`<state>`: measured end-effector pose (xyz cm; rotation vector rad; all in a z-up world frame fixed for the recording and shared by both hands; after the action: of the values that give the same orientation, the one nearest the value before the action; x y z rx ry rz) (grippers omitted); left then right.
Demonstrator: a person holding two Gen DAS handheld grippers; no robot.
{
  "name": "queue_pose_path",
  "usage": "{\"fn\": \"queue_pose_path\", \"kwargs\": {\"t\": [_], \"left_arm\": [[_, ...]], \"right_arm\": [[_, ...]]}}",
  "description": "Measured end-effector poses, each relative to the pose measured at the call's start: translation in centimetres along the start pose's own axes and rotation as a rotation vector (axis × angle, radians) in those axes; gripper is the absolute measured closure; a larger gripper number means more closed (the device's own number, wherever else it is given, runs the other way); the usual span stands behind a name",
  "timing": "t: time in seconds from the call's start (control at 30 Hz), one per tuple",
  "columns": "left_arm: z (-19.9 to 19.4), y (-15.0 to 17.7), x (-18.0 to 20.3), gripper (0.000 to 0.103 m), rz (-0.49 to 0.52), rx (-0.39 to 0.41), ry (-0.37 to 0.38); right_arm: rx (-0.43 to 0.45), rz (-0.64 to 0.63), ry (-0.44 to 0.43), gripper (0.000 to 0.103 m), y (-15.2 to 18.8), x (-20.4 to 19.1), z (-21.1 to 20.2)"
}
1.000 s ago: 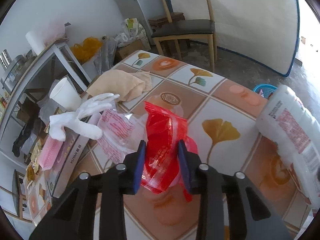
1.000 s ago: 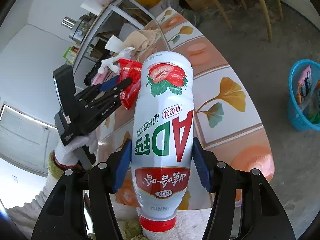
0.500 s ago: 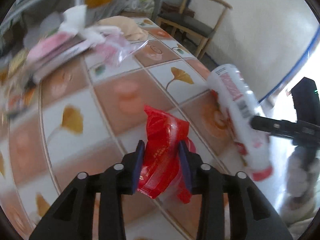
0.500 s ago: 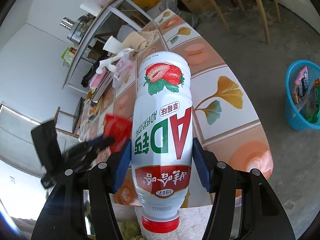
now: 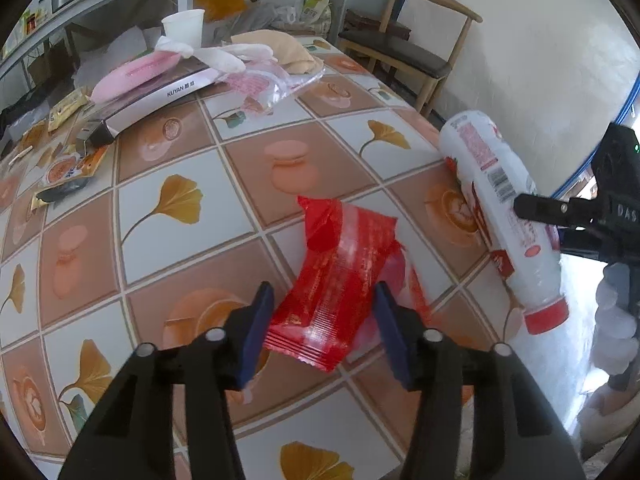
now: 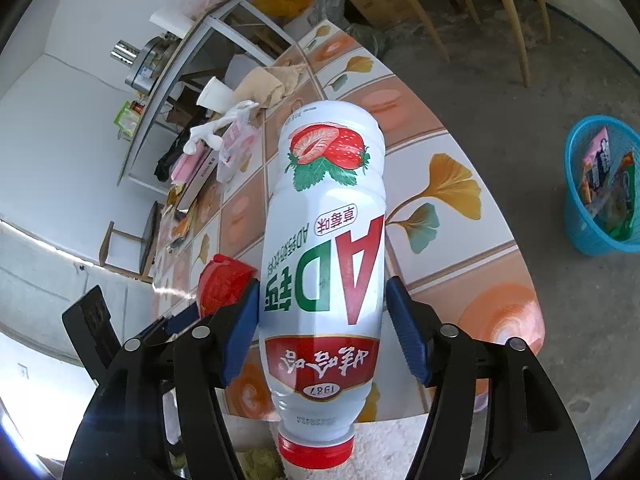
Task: Collect trash
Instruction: 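Lift the bottle and red bag off the table toward the wastebasket, then open the right tool over the wastebasket while the left tool releases the red bag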
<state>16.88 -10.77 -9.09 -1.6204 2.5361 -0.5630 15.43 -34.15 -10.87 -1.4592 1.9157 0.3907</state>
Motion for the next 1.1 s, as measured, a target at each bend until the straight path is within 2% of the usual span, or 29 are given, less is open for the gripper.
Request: {"fn": "queue_pose_path", "kwargs": {"t": [0.13, 0.2, 0.27, 0.47, 0.83, 1.1], "left_arm": [[-0.1, 0.1, 0.0, 0.068, 0.005, 0.026, -0.01], [-0.3, 0.3, 0.1, 0.07, 0.001, 0.031, -0.013], [-0.4, 0.3, 0.0, 0.073, 0.0, 0.04, -0.018], [-0.8, 0.2, 0.0, 0.082, -0.011, 0.063, -0.023], [-3.0, -0.5, 0.2, 0.084, -0.021, 0.125, -0.009], [-5.1, -3.2, 3.5, 0.084, 0.047, 0.19, 0.033]], "right_arm": [[0.002, 0.005, -0.01, 0.04, -0.2, 0.0, 0.3], [0.005, 0.005, -0.017, 0.04, -0.3, -0.1, 0.4], [0.006, 0.006, -0.02, 0.044, -0.4, -0.1, 0.6], [0.02, 0.035, -0.054, 0.045, -0.3, 0.2, 0.3], [0.054, 0.072, -0.096, 0.046, 0.2, 0.7, -1.8], [0.158, 0.11, -0.133, 0.046, 0.9, 2.6, -6.3]]}}
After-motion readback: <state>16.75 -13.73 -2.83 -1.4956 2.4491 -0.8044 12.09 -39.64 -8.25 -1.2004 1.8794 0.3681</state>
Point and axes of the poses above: each gripper's, at about its wrist camera, not at the fingertips, and z roughly the way its jaws point, x to its right, y to its underside, the point moved 7 cm from there along z, roughly the way its jaws point, and after that the axes turned 10 degrees about -x, right-handed, at the moved point
